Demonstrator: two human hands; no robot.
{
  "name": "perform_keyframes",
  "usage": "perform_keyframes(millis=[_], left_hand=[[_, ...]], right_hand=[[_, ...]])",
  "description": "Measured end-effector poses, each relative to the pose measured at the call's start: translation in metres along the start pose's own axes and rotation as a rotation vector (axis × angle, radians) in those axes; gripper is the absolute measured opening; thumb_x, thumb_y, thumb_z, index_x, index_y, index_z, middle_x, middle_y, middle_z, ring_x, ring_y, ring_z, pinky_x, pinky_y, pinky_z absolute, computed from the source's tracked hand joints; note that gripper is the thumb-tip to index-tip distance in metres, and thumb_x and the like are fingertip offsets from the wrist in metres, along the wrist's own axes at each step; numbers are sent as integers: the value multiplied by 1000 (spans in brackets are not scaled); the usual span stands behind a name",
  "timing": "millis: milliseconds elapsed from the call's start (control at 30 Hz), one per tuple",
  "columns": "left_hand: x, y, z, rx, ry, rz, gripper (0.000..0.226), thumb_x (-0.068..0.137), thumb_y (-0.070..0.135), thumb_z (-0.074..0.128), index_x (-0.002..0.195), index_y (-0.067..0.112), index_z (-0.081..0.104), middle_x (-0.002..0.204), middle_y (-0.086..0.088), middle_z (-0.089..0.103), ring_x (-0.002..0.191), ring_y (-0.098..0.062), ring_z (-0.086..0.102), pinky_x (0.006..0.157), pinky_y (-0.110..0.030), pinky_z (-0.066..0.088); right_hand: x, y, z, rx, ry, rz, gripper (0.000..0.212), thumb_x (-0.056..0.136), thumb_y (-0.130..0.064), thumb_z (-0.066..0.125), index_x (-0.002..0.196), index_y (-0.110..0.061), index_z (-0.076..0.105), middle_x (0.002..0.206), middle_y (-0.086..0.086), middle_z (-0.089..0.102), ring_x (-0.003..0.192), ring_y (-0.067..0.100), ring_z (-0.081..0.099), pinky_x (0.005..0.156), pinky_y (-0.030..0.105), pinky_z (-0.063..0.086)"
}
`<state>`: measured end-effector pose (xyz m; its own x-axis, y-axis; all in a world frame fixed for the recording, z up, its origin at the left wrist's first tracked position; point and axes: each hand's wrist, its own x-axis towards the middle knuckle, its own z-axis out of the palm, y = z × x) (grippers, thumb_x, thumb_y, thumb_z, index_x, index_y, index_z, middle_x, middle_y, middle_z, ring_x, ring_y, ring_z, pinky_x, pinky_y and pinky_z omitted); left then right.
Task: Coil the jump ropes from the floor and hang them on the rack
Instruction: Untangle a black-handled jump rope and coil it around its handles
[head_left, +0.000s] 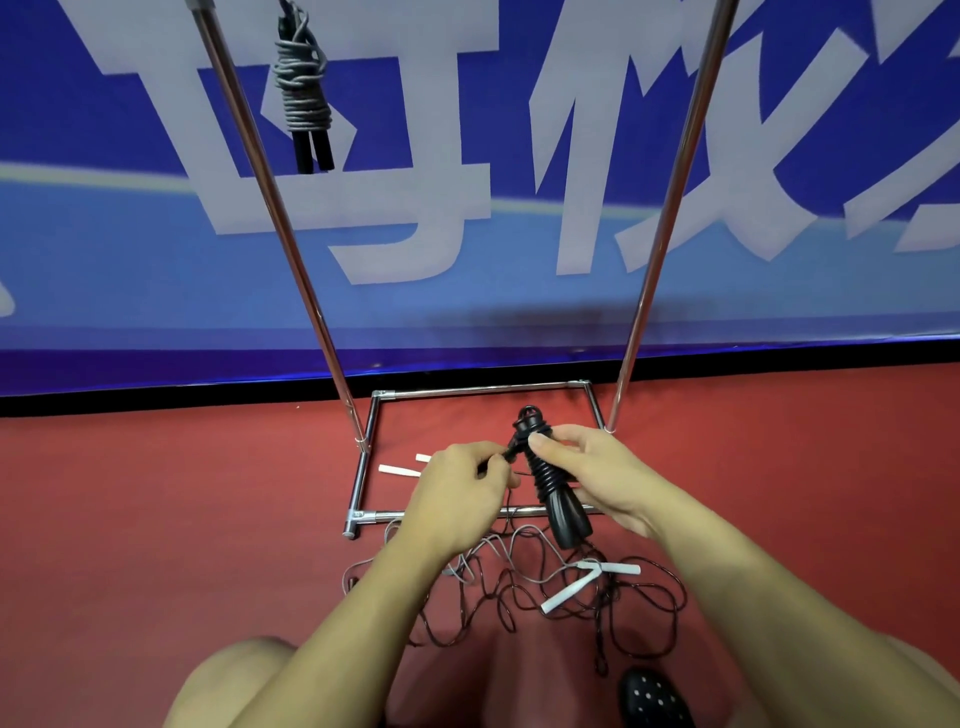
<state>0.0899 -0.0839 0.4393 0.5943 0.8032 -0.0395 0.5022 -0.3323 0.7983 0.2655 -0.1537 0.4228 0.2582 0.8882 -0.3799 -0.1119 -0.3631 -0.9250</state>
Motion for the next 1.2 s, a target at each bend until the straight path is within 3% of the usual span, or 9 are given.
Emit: perform_keyframes(millis=[133, 267, 433, 567, 667, 833, 1033, 1100, 1200], left_hand=[[1, -2, -1, -31, -28, -4, 37, 101, 21, 41, 81, 18, 73, 45, 19, 53, 39, -6, 36, 45, -24, 29], [2, -2, -2, -110, -96, 3, 48, 92, 39, 31, 88, 24, 76, 79, 15, 74, 61, -10, 51, 63, -34, 44], [5, -11, 2, -103, -147, 36, 60, 86, 53, 21, 79, 27, 75, 84, -13, 73, 75, -37, 53, 74, -47, 47], [8, -10, 2, -178, -171, -23, 53, 97, 36, 24, 96, 19, 74, 87, 3, 77, 64, -16, 53, 65, -37, 45], [13, -13, -1, -352, -210, -169, 51, 106, 25, 24, 104, 3, 70, 86, -8, 78, 55, -21, 53, 51, -28, 44], [13, -16, 4, -780, -497, -460, 66, 107, 44, 25, 101, -4, 70, 63, -13, 63, 32, -13, 38, 31, -16, 27], [4, -11, 18, -1134, -731, -567, 73, 100, 58, 37, 114, -5, 72, 91, -19, 73, 65, -24, 68, 62, -31, 59], [2, -8, 20, -1256, -760, -573, 71, 102, 53, 37, 120, -7, 69, 104, -24, 73, 81, -31, 74, 79, -39, 62], [0, -3, 16, -1442, -734, -576, 59, 103, 41, 42, 124, -8, 67, 113, -25, 72, 91, -32, 76, 83, -42, 62]], right_hand=[[-3, 1, 5, 13, 35, 11, 49, 84, -38, 82, 122, -19, 58, 103, 8, 78, 87, 17, 75, 79, 40, 62], [-4, 1, 9, 139, 9, 60, 64, 71, -37, 88, 124, -14, 59, 97, 11, 74, 82, 20, 72, 76, 44, 62], [-2, 5, 11, 126, -172, 34, 40, 92, -33, 74, 122, -8, 67, 86, 7, 61, 75, 13, 60, 67, 31, 53], [-2, 3, 6, 32, -45, -60, 33, 94, -20, 74, 118, 0, 62, 88, 11, 69, 82, 18, 65, 68, 28, 53], [-2, -4, -2, 76, 117, -102, 27, 93, -15, 74, 114, 0, 63, 89, 13, 74, 81, 22, 71, 69, 27, 57], [0, -11, -16, 159, 205, -164, 20, 92, -16, 76, 108, -9, 66, 110, 22, 74, 77, 21, 68, 84, 40, 54], [-2, -11, -15, 144, 237, -226, 12, 93, -16, 74, 101, -11, 67, 108, 22, 74, 78, 21, 67, 83, 36, 55], [-1, -9, -16, 127, 246, -223, 22, 93, -18, 75, 108, -6, 65, 107, 20, 75, 78, 20, 68, 82, 35, 56], [-1, -9, -17, 112, 258, -218, 28, 91, -19, 77, 110, -4, 63, 91, 15, 72, 77, 19, 69, 82, 40, 55]])
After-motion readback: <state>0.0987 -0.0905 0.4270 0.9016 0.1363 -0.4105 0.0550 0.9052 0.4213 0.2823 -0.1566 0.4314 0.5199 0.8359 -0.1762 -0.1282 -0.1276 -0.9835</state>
